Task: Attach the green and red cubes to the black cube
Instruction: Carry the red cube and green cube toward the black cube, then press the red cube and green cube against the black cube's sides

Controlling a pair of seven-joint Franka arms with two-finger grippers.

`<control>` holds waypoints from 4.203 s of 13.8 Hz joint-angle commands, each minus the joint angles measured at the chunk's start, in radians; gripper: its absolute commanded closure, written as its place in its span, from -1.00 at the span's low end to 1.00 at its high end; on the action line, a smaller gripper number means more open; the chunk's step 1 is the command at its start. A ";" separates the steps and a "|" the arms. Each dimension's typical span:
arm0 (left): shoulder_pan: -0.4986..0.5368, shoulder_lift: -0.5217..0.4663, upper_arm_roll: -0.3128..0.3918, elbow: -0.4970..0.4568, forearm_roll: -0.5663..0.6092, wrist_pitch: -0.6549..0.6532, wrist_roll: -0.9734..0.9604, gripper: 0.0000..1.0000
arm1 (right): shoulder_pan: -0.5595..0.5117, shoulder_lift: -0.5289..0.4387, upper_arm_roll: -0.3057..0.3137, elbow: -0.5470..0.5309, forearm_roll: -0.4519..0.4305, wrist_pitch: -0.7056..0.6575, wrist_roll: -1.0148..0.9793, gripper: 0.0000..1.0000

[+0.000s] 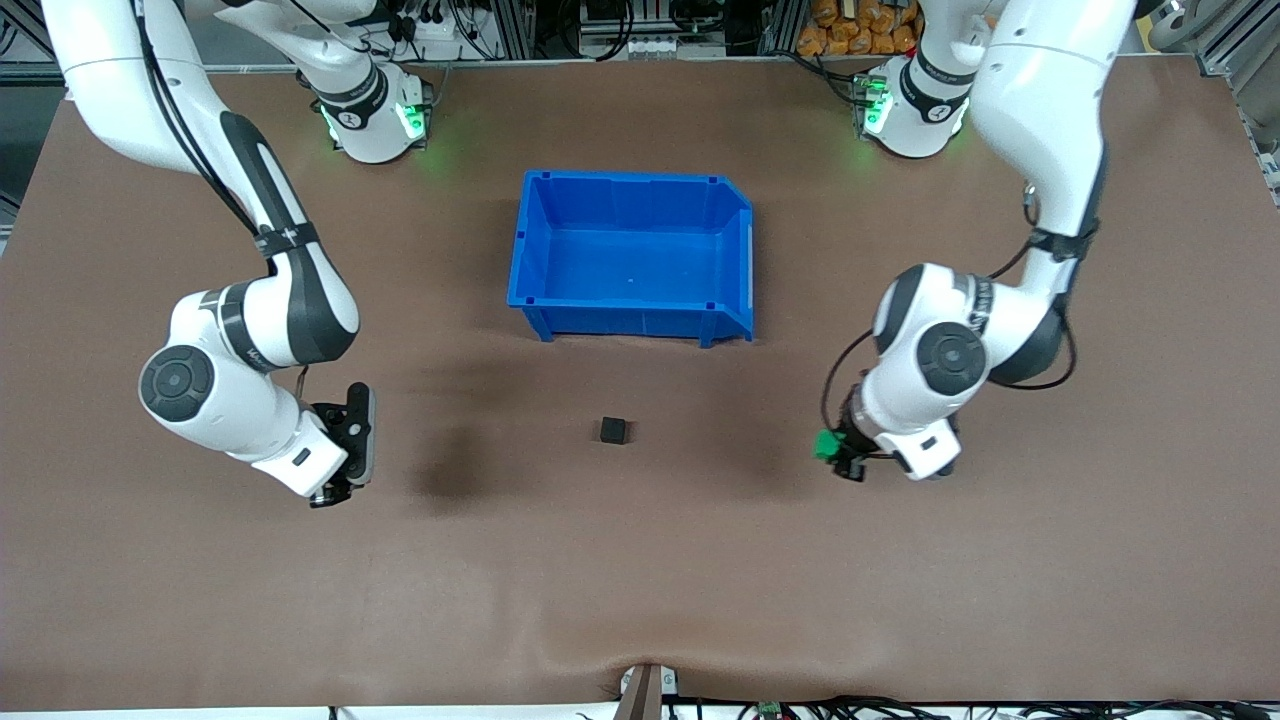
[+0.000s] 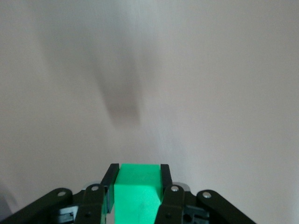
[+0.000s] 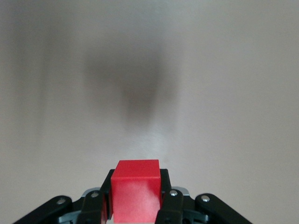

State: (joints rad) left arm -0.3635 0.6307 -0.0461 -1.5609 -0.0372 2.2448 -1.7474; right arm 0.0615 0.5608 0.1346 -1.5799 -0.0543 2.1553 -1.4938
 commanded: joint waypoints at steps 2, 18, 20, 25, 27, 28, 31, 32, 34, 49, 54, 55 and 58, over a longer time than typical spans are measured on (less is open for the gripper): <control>-0.092 0.127 0.011 0.201 -0.044 -0.064 -0.102 1.00 | 0.050 0.021 -0.001 0.055 0.076 -0.101 0.157 1.00; -0.302 0.368 0.045 0.420 -0.044 0.042 -0.362 1.00 | 0.311 0.215 -0.003 0.055 0.168 0.196 0.619 1.00; -0.350 0.389 0.087 0.420 -0.044 0.050 -0.380 1.00 | 0.339 0.240 -0.003 0.060 0.166 0.230 0.704 1.00; -0.376 0.400 0.106 0.429 -0.044 0.076 -0.391 1.00 | 0.365 0.264 -0.003 0.087 0.169 0.244 0.722 1.00; -0.396 0.408 0.112 0.429 -0.044 0.096 -0.392 1.00 | 0.374 0.274 -0.003 0.106 0.169 0.245 0.722 1.00; -0.397 0.411 0.112 0.430 -0.044 0.102 -0.396 1.00 | 0.377 0.280 -0.003 0.113 0.171 0.255 0.722 1.00; -0.400 0.425 0.115 0.429 -0.044 0.140 -0.428 1.00 | 0.383 0.289 -0.003 0.115 0.172 0.281 0.722 1.00; -0.400 0.425 0.115 0.429 -0.044 0.140 -0.428 1.00 | 0.383 0.289 -0.003 0.115 0.172 0.285 0.722 1.00; -0.400 0.422 0.115 0.427 -0.041 0.137 -0.428 1.00 | 0.382 0.289 -0.003 0.115 0.186 0.295 0.722 1.00; -0.422 0.386 0.115 0.418 -0.033 0.105 -0.423 -1.00 | 0.402 0.289 -0.003 0.113 0.260 0.296 0.722 1.00; -0.416 0.321 0.112 0.412 -0.041 0.085 -0.435 -1.00 | 0.409 0.289 -0.003 0.112 0.272 0.314 0.722 -1.00; -0.413 0.305 0.112 0.409 -0.041 0.061 -0.438 -1.00 | 0.409 0.289 -0.003 0.112 0.272 0.314 0.721 -1.00; -0.391 0.264 0.114 0.409 -0.041 0.038 -0.455 -1.00 | 0.394 0.281 -0.004 0.109 0.272 0.311 0.719 -1.00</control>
State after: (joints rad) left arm -0.7603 0.9385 0.0625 -1.1432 -0.0652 2.3102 -2.1742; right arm 0.4542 0.8354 0.1345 -1.4897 0.1974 2.4675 -0.7770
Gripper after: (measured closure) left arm 0.000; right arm 0.013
